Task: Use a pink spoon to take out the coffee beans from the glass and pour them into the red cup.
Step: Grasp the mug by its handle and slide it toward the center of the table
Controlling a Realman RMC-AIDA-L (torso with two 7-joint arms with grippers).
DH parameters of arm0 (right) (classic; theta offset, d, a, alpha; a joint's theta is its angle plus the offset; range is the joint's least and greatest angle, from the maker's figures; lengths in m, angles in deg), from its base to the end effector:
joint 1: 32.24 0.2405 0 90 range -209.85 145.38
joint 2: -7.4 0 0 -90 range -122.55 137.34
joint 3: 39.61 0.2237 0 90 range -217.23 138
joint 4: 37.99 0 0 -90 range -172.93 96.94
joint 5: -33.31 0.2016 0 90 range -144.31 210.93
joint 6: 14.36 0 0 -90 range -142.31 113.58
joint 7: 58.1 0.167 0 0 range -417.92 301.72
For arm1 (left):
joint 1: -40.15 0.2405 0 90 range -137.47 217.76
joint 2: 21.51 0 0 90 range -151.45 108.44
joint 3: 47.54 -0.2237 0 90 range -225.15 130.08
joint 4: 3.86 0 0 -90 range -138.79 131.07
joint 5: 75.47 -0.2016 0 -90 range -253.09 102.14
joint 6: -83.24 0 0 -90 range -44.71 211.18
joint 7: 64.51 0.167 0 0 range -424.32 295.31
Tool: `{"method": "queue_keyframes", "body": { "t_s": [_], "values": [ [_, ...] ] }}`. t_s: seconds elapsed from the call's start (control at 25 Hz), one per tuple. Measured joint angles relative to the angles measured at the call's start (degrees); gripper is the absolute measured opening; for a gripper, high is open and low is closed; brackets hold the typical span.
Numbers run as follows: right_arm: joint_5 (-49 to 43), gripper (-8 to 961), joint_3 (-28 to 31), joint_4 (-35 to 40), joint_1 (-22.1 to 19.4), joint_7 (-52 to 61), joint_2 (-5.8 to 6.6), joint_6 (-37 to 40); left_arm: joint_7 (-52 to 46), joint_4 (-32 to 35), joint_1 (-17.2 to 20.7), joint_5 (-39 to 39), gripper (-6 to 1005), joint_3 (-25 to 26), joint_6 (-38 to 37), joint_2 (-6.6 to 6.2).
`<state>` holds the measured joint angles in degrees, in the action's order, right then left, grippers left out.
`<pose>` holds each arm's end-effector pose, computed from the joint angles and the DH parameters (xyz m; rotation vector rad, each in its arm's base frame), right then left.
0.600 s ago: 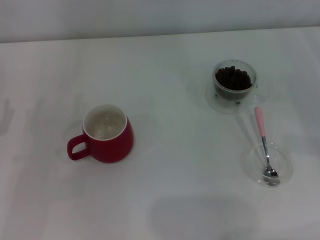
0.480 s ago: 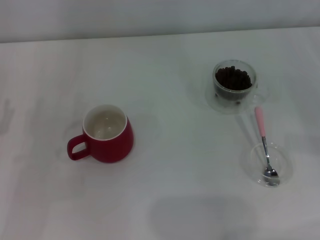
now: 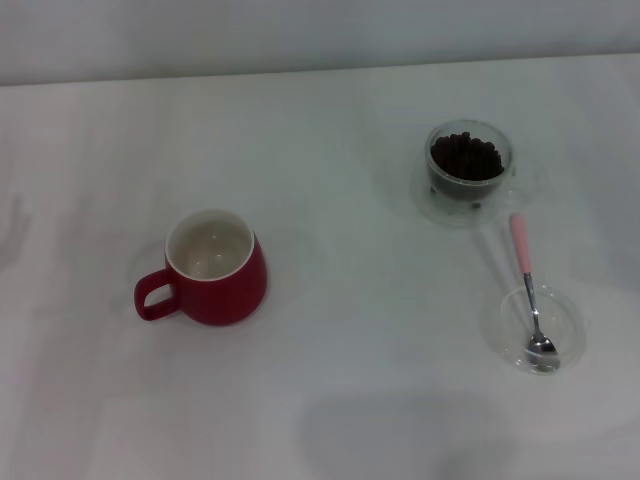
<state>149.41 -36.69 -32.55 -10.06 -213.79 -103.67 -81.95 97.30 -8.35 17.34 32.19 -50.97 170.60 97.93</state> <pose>0.3986 0.3069 0.1605 -1.0908 0.6342 0.6353 -0.2990 0.3001 0.0474 -1.3692 -0.5121 -0.9466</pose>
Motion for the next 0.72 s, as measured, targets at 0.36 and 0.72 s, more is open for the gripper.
{"method": "queue_keyframes", "body": {
  "t_s": [0.36,0.72],
  "values": [
    [0.0,754,0.0,0.0,0.1,0.0,0.07,0.1,0.0,-0.1,0.0,0.0,888,-0.2,-0.2,0.0],
    [0.0,753,-0.3,-0.1,0.3,0.0,-0.07,1.2,0.0,-0.2,0.1,0.0,887,-0.2,-0.3,0.09]
  ]
}}
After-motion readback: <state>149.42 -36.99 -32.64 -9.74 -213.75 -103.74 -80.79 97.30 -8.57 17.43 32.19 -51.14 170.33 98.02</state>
